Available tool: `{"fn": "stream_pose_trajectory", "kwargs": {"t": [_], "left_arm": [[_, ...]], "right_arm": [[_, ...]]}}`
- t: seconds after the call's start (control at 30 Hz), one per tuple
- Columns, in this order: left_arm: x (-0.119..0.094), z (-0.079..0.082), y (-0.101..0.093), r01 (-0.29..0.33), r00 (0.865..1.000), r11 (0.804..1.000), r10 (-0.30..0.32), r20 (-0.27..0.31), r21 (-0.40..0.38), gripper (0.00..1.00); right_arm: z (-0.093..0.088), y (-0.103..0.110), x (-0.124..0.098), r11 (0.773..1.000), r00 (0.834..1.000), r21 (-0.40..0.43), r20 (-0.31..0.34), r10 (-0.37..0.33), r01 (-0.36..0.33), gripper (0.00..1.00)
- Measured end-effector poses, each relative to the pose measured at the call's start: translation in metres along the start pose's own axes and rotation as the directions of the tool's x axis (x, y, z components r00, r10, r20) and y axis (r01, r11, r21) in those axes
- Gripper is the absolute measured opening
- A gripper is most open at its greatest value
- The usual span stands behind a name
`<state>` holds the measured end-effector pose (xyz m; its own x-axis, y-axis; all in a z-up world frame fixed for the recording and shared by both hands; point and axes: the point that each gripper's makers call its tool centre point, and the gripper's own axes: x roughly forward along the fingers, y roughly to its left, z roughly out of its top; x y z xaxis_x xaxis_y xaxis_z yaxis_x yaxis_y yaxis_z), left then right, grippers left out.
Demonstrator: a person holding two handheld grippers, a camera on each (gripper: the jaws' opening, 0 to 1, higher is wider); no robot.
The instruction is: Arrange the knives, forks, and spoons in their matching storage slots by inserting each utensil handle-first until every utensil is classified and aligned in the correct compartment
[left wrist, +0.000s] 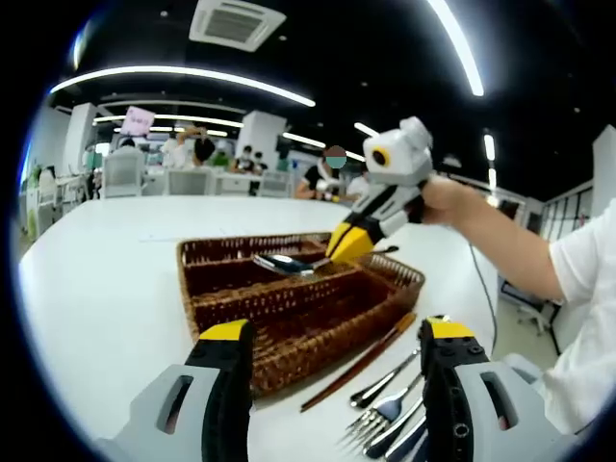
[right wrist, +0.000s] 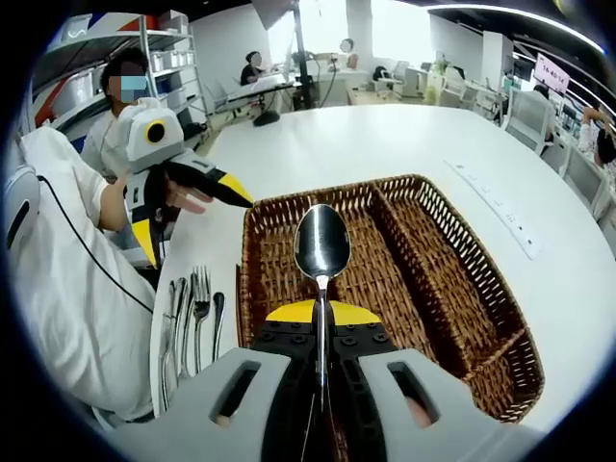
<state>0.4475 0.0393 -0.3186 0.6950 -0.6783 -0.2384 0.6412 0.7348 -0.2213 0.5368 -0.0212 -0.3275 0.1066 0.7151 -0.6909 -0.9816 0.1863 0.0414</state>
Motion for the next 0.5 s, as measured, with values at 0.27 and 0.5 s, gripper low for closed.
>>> {"fn": "stream_pose_trajectory", "kwargs": {"t": [0.27, 0.5], "left_arm": [[0.006, 0.002, 0.004, -0.003, 1.000, 1.000, 0.003, -0.006, 0.009, 0.72], [0.011, 0.005, 0.009, -0.006, 1.000, 1.000, 0.006, -0.015, 0.022, 0.73]], "right_arm": [[0.003, -0.018, 0.002, 1.000, 1.000, -0.003, -0.014, -0.018, 0.018, 0.01], [0.006, -0.030, 0.004, 0.999, 0.999, -0.012, -0.024, -0.030, 0.030, 0.01]]}}
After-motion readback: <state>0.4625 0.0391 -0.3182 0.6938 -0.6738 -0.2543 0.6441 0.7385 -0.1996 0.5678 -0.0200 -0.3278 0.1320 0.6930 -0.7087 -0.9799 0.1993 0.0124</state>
